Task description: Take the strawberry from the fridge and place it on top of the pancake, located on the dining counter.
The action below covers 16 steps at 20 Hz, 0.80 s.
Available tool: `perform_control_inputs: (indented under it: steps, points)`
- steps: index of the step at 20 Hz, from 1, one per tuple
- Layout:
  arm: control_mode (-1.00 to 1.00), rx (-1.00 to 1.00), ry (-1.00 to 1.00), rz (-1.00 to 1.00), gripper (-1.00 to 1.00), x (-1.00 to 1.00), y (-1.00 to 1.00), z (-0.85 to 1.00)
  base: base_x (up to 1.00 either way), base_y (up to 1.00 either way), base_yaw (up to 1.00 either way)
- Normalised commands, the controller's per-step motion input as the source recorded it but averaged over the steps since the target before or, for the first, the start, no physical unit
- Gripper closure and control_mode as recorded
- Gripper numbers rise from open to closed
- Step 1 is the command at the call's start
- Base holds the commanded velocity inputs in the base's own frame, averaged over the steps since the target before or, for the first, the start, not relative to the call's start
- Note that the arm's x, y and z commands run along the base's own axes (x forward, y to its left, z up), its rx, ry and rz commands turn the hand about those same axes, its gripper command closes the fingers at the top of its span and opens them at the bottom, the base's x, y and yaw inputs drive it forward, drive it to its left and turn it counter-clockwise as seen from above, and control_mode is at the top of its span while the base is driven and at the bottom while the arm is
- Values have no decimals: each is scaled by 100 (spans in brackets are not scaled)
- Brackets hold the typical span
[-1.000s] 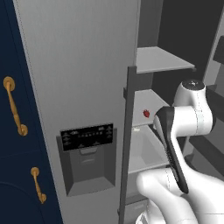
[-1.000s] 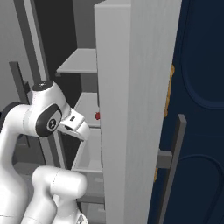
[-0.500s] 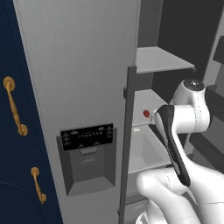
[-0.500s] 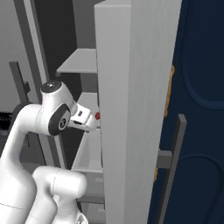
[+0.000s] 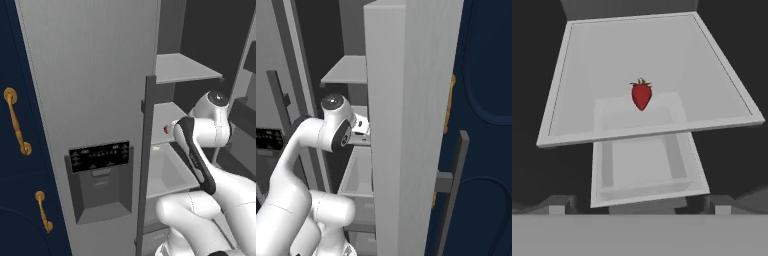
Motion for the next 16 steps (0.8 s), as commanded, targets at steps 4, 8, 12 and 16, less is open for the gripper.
perform_control_inputs:
  steps: [4, 8, 12, 16]
  points:
    - [-100, 0, -3, 1, -100, 73, 0, -6, 0, 0, 0]
    - [-100, 0, 12, 0, -100, 57, -4, 0, 0, 0, 0]
    - [-100, 0, 4, 0, -100, 62, -3, -4, 0, 0, 0]
    - [-100, 0, 0, 0, -100, 58, 0, -15, 0, 0, 0]
